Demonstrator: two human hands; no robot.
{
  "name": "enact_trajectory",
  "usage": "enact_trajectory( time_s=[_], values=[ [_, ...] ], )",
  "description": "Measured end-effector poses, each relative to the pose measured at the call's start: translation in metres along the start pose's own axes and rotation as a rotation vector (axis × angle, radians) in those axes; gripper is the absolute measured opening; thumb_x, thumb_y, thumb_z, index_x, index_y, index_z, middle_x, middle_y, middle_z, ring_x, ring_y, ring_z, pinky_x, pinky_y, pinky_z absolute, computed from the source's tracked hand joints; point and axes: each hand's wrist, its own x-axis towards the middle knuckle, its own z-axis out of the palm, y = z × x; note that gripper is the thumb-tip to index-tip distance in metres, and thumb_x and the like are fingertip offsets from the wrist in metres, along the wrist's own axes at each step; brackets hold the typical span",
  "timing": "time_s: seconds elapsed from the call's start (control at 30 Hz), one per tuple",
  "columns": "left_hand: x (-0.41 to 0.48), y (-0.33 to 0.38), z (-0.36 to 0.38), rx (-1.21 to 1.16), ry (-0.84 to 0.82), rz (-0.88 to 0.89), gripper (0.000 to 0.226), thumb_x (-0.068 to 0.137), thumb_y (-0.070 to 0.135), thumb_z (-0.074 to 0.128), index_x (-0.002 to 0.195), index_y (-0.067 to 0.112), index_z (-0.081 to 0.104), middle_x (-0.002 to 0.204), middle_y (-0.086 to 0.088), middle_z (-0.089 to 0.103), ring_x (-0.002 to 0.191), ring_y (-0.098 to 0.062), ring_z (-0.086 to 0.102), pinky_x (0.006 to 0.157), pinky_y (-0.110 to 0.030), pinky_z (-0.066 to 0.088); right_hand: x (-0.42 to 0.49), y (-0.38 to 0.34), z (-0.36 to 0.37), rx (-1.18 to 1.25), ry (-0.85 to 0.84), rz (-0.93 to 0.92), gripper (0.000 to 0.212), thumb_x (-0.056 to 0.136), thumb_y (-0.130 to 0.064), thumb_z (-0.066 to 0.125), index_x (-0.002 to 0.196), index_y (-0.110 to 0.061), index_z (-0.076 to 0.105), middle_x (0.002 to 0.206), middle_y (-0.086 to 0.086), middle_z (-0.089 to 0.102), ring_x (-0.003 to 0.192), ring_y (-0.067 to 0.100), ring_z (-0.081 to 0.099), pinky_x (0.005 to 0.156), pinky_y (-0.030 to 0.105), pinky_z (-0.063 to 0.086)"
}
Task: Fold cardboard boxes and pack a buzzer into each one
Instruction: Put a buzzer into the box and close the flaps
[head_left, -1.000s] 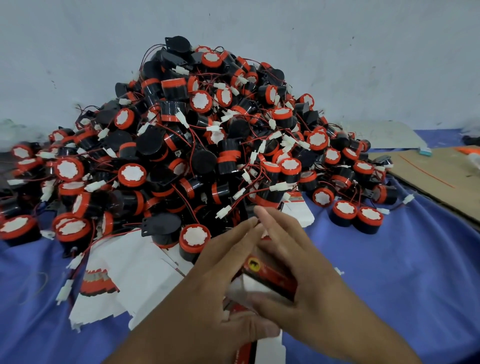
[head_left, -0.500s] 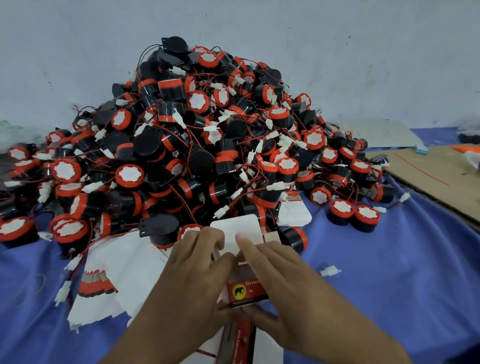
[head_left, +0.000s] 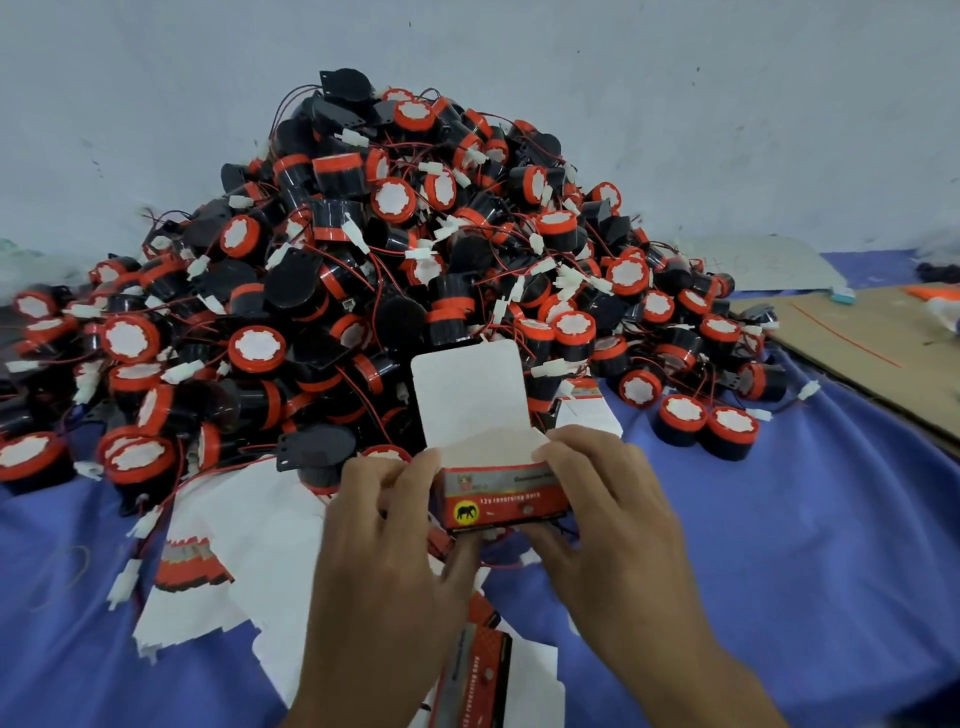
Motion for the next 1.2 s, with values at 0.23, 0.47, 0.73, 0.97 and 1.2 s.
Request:
enact_trajectory(
  time_s=[0.23, 0.47, 0.73, 0.97, 1.2],
  values=[
    [0.002, -0.016, -0.006, -0.641, -0.264, -0.393, 0.047, 0.067, 0.053, 0.079, 0.102, 0.043, 0.049, 0.082, 0.0, 0.066, 0.068, -0.017, 0.061, 0.059, -0.027, 0.051, -0.001, 0.009, 0.012, 0.211, -0.113, -0.034, 0.057, 0.069, -0.004, 0.087, 0.103, -0.024, 0.045, 0.123, -0.003, 0.045, 0.093, 0.013, 0.05, 0.06, 0.032, 0.054],
    [0.002, -0.024, -0.01, -0.581, -0.248, -0.38, 0.049, 0.067, 0.059, 0.073, 0.101, 0.038, 0.045, 0.071, 0.019, 0.06, 0.061, -0.003, 0.055, 0.048, -0.011, 0.041, -0.003, 0.077, 0.008, 0.233, -0.565, 0.212, 0.099, 0.089, -0.032, 0.077, 0.145, -0.064, 0.002, 0.156, -0.026, 0.02, 0.139, 0.006, 0.03, 0.11, 0.012, 0.029],
    [-0.009, -0.019, 0.006, -0.414, -0.405, -0.257, 0.05, 0.079, 0.059, 0.069, 0.121, 0.055, 0.042, 0.116, 0.044, 0.045, 0.111, 0.017, 0.042, 0.077, -0.001, 0.04, -0.001, 0.092, 0.02, 0.286, -0.525, 0.248, 0.057, 0.091, -0.012, 0.072, 0.14, -0.031, 0.049, 0.131, -0.007, 0.06, 0.117, 0.019, 0.057, 0.095, 0.031, 0.048],
    [-0.009, -0.017, 0.011, -0.299, -0.398, -0.181, 0.056, 0.076, 0.059, 0.073, 0.117, 0.053, 0.036, 0.112, 0.044, 0.03, 0.107, 0.008, 0.031, 0.083, -0.004, 0.031, 0.01, 0.098, -0.02, 0.245, -0.042, 0.536, 0.053, 0.088, -0.009, 0.074, 0.125, -0.038, 0.049, 0.098, -0.023, 0.061, 0.092, 0.011, 0.062, 0.074, 0.023, 0.047],
    [-0.014, -0.009, 0.011, -0.357, -0.516, -0.129, 0.061, 0.071, 0.072, 0.064, 0.121, 0.056, 0.032, 0.119, 0.044, 0.031, 0.115, 0.014, 0.033, 0.082, -0.001, 0.032, 0.016, 0.079, -0.038, 1.039, 0.23, 0.777, 0.044, 0.092, 0.012, 0.06, 0.109, -0.028, 0.055, 0.111, -0.003, 0.069, 0.103, 0.022, 0.071, 0.079, 0.033, 0.063]
  ],
)
